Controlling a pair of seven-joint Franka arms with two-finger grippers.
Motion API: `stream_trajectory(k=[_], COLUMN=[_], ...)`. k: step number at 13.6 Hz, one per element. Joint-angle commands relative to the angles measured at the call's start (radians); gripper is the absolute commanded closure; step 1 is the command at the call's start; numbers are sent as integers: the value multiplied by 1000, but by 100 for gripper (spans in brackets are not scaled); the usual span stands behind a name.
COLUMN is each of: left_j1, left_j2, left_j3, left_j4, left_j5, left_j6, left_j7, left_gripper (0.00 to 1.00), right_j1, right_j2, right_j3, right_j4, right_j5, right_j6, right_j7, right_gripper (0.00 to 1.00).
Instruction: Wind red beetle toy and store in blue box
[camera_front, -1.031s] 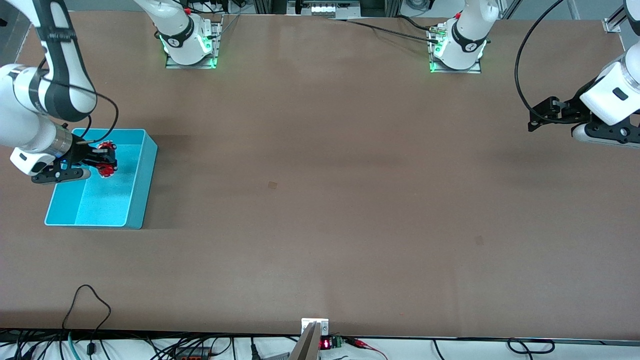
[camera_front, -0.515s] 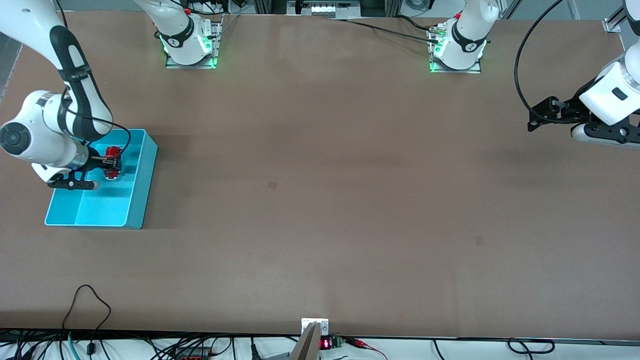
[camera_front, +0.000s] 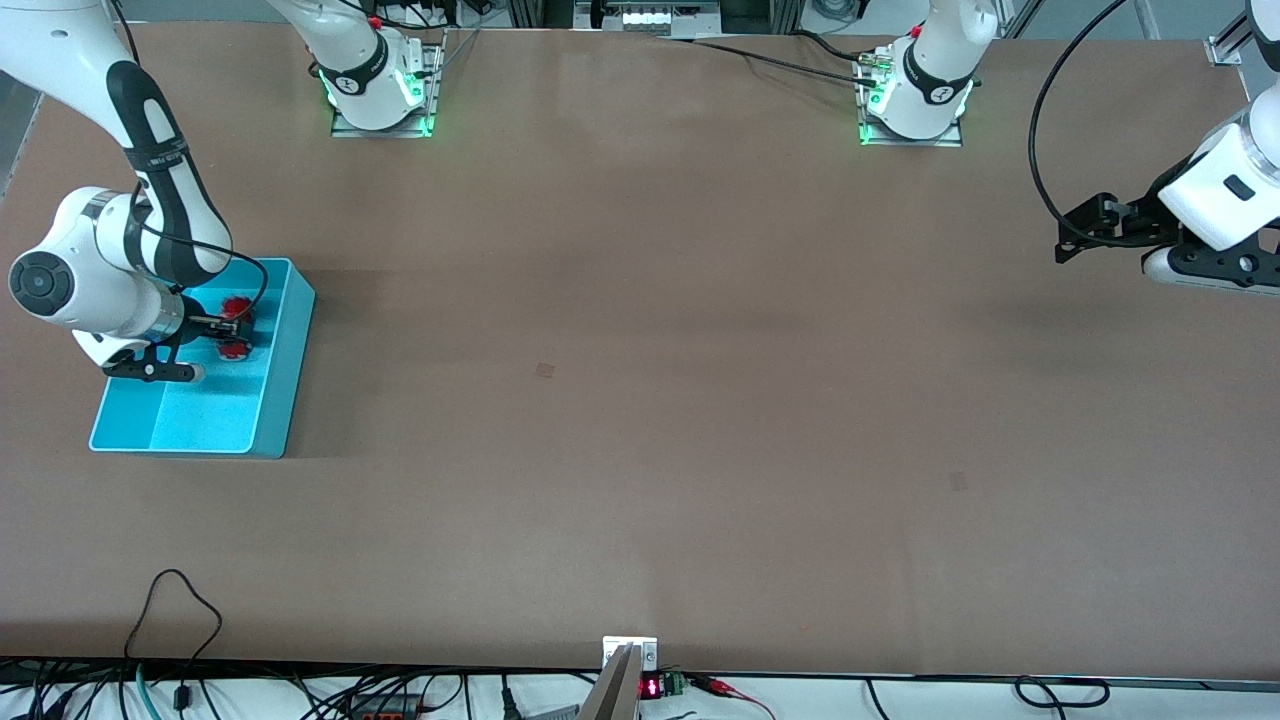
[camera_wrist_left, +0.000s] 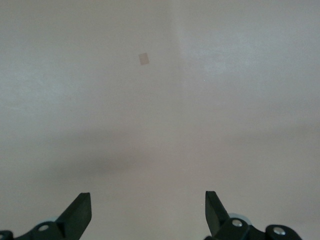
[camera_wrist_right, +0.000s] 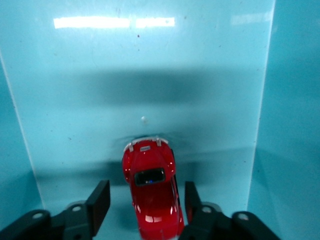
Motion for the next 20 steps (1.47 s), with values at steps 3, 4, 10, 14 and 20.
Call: stream_trajectory(k=[3,4,10,14,20], left_j1=[-12,-12,-18,-19,-18], left_j2=[-11,-11,-13,-13,-13], left_j3=[9,9,6,5,5], left_j4=[-5,-5,-4,-4,-4], left_j5=[-14,-13,-13,-11,-11], left_j6=[-5,-5,-8,-8,-9], left_j7=[-6,-6,-6,-8,-8], left_gripper=[0,0,0,0,0], right_j1=[-6,-6,5,49,82], right_j2=[-103,-137,-308,-358,-355], right_j3=[2,7,125,153,150], right_j4=[-2,6,272,470,554], right_j5=[-14,-14,6,101,91], right_j6=[-16,-49,-489,-732,-824], right_j7=[-43,-45,-33,-28,-25], right_gripper=[0,0,0,0,0])
